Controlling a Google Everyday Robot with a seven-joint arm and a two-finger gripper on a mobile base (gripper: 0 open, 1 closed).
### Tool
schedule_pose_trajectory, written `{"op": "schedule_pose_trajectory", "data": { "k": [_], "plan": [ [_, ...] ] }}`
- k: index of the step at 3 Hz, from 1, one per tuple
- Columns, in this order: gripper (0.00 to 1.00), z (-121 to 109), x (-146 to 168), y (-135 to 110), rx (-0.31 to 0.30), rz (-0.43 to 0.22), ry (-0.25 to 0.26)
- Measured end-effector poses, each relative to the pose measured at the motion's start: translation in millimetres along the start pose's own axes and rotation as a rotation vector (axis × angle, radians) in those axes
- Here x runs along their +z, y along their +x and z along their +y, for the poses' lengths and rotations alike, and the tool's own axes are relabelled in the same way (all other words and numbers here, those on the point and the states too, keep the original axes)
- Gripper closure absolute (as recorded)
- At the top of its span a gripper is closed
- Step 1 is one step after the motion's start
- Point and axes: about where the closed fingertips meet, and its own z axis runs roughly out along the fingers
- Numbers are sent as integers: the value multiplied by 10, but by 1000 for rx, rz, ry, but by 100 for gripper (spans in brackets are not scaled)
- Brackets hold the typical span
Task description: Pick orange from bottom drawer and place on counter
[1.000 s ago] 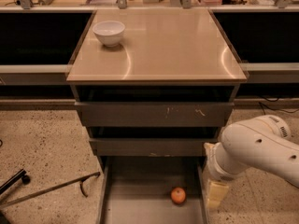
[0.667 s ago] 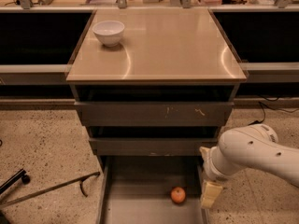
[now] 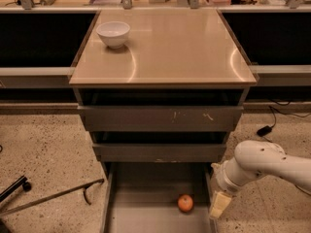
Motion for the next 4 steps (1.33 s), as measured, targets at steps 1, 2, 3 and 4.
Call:
{"op": "schedule_pose_trajectory", "data": {
  "k": [1,2,3,4],
  "plan": [
    [0,-1,2,0,0,0,0],
    [0,-77,262,30,-14,0,5],
    [0,-197,640,84,-12,-39,12],
    [0,-271,1170,204,23,-75,-24]
  ]
}}
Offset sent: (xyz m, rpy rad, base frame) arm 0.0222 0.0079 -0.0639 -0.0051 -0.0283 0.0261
